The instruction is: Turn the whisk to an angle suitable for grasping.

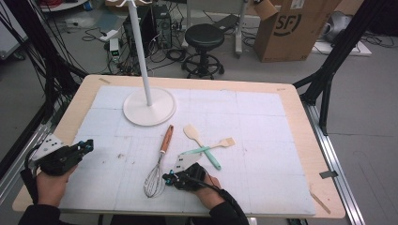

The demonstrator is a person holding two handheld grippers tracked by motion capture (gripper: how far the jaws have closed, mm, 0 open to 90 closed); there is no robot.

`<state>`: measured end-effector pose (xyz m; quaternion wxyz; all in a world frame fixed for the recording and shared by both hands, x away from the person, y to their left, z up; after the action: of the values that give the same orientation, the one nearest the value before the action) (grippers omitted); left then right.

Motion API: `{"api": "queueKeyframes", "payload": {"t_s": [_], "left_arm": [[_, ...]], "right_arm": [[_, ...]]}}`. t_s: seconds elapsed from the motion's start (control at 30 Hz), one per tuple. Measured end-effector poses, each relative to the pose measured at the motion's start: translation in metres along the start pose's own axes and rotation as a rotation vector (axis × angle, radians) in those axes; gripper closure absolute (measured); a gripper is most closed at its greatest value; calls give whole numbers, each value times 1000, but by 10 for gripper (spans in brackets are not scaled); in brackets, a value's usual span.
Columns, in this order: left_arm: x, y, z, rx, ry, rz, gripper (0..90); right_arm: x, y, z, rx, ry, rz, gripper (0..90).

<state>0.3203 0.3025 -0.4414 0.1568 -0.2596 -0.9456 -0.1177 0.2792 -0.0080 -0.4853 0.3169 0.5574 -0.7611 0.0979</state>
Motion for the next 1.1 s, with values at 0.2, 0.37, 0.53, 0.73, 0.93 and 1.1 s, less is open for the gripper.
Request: {"api": "queueKeyframes", "payload": {"t_s": [0.2,0.37,0.53,0.73,0.93,1.1], "left_arm": [[0,2,0,2,0,-3,882],[2,3,2,3,3,-4,882],[2,3,4,11,3,-3,881],[1,1,1,10,-9,9,861],[-1,-6,-5,9,-35,32,792],[-8,-14,-11,50,-73,41,609]], "right_arm": [[-13,4,-8,-1,-6,-11,884],[-24,9,-17,15,-5,-24,884],[-33,13,-24,22,-12,-35,883],[-19,7,-26,-3,-57,-14,867],[44,-21,-12,-80,-182,87,730],[112,-48,10,-179,-323,228,571]]}}
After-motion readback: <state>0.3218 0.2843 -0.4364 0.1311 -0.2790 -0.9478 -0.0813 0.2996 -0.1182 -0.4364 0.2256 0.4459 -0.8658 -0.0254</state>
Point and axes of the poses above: each handheld gripper's, and its own axes: x roughly backward along the jaws, z roughly out of its underside, y roughly to its left, the point moved 7 cm from there along -x, roughly forward along the jaws, and after that the axes turned 11 degrees about -x, right-handed, at the moved point
